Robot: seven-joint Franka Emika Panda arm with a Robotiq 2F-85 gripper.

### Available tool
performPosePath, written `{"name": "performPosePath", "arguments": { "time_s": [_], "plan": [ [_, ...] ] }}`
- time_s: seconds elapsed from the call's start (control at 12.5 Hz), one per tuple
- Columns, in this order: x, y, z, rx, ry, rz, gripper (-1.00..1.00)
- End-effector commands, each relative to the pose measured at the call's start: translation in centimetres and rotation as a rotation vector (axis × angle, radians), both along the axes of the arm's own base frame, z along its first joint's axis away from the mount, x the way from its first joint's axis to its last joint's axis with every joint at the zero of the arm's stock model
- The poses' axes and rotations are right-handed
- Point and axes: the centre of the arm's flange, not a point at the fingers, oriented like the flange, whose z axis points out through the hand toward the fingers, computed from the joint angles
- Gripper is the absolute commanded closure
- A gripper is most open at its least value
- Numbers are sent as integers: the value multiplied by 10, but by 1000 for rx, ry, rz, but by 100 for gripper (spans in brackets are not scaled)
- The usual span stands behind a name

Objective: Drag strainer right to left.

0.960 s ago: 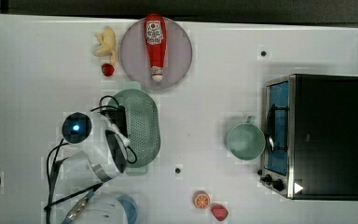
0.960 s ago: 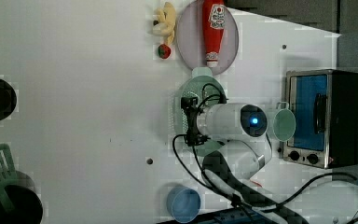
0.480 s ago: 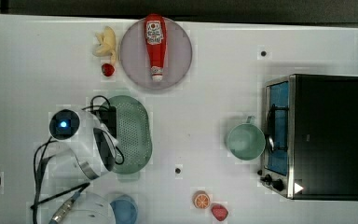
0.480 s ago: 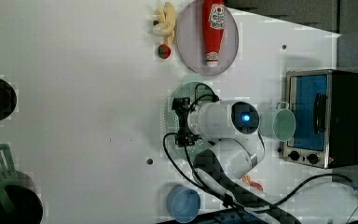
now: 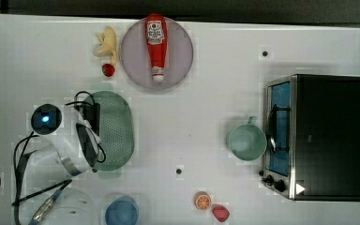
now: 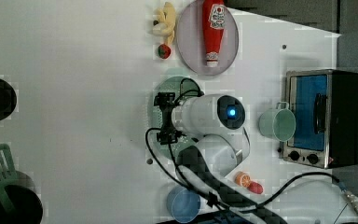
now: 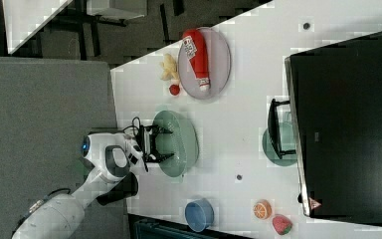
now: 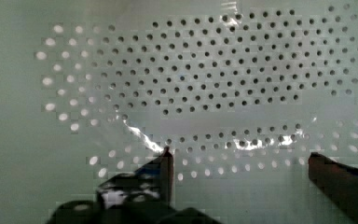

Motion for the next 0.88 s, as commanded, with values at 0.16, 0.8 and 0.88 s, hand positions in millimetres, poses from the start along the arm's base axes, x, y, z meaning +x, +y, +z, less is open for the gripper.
{"name": "performPosePath", "arguments": {
  "time_s": [0.16,0.8,0.88],
  "plan": [
    [-6,53,8,39,-9,-24,-100],
    [-13,104,6,65,-26,-50,-100],
    [-13,107,5,67,-28,-46,-100]
  ]
}}
